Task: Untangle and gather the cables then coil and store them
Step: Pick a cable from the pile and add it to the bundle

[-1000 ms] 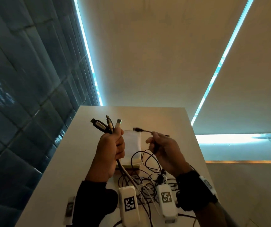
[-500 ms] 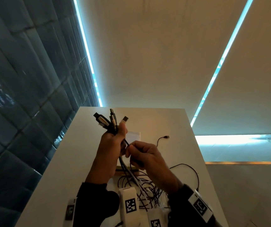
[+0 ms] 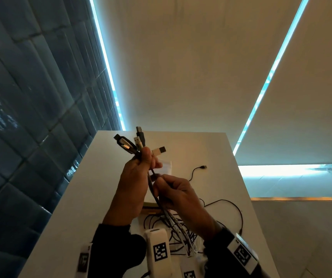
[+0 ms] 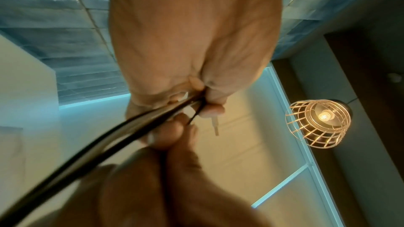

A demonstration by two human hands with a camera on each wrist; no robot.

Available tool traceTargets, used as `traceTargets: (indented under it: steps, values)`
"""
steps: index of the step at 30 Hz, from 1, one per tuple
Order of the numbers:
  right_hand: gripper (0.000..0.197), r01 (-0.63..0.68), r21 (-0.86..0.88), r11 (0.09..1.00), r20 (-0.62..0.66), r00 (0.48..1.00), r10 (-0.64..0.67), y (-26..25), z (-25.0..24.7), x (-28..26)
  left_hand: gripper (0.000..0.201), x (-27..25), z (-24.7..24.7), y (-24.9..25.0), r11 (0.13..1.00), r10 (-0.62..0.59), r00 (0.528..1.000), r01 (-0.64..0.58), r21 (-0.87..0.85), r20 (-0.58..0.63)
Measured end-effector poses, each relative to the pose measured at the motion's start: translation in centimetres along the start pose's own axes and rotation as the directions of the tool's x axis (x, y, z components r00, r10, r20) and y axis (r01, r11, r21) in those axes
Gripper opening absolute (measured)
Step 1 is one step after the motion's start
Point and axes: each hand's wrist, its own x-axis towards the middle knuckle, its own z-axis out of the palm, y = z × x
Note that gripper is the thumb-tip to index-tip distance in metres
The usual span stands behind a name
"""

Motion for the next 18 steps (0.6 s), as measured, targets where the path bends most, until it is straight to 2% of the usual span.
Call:
traceTargets:
  steps: [4,7,12,18]
  values:
    - [0.029,0.012,-0.220,0.975,-0.016,1.000,-0.016,1.9,-0.7,0.8,0.040,-0.2,0.0,0.4,0.971,-0.047,0.998,0.034,-0.238,-0.049]
    - [0.029,-0.011,-0.334,0.942,0.002,1.000,0.013,3.3,-1.0,1.5,0.037,-0.2,-0.6,0.7,0.977,-0.026,0.998,0.012,-0.211,-0.063]
    - [0.032,-0.029,-0.418,0.908,-0.011,1.000,0.027,6.5,-2.2,2.0,0.032,-0.3,-2.1,1.7,0.978,0.024,0.999,-0.030,-0.205,-0.033]
    - [0.033,-0.031,-0.435,0.900,-0.033,0.999,0.018,9.3,-3.0,2.0,0.038,-0.4,-3.0,2.2,0.957,0.115,0.985,-0.145,-0.250,-0.128]
